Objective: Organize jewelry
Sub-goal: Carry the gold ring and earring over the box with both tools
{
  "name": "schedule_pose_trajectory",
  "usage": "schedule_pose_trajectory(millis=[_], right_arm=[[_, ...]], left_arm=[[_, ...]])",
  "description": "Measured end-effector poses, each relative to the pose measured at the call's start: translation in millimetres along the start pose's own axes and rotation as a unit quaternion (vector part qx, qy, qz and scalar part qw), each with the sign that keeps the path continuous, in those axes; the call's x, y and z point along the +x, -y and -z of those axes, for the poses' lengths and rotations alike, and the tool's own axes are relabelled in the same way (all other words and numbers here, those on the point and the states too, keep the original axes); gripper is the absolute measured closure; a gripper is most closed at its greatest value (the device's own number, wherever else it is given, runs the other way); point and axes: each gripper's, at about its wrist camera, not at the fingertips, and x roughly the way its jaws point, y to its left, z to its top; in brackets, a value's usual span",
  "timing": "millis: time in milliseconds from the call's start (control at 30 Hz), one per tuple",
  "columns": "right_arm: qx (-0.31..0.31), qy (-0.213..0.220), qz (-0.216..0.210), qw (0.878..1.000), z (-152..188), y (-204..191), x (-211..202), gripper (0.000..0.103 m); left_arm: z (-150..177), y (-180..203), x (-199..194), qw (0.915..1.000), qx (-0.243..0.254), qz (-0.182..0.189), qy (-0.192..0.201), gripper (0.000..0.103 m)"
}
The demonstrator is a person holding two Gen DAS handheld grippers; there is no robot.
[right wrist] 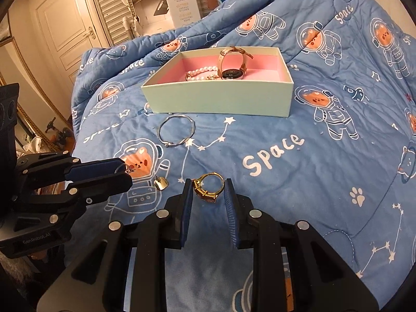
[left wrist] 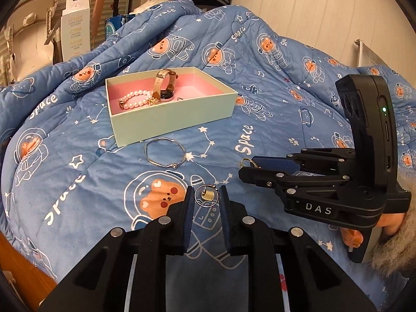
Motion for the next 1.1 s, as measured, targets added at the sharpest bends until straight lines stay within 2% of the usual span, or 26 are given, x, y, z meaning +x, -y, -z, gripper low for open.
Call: schedule_pose_trajectory(millis=[333,700,1100], right_arm=[[-0.021,0.033,-0.019,0.999,-30.6,-12.8,-26.3,0.078],[-0.042,0.059,-0.026,0.997,-76.4,-19.1,-34.6,0.078],[-0.024,0.021,-0.015,0.999,-119.9,8.3,2.4,0.078]], left_arm=[[-23.8,-9.6,-24.1,0.9997,0.000,-0.004,0.023,0.085],[-62.7,-20.6,-23.3,0.9990,0.000,-0.008,0.044,0.085],[-102.3,-52.2,16.5,0.9998,-0.017,-0.013,0.006,0.085]])
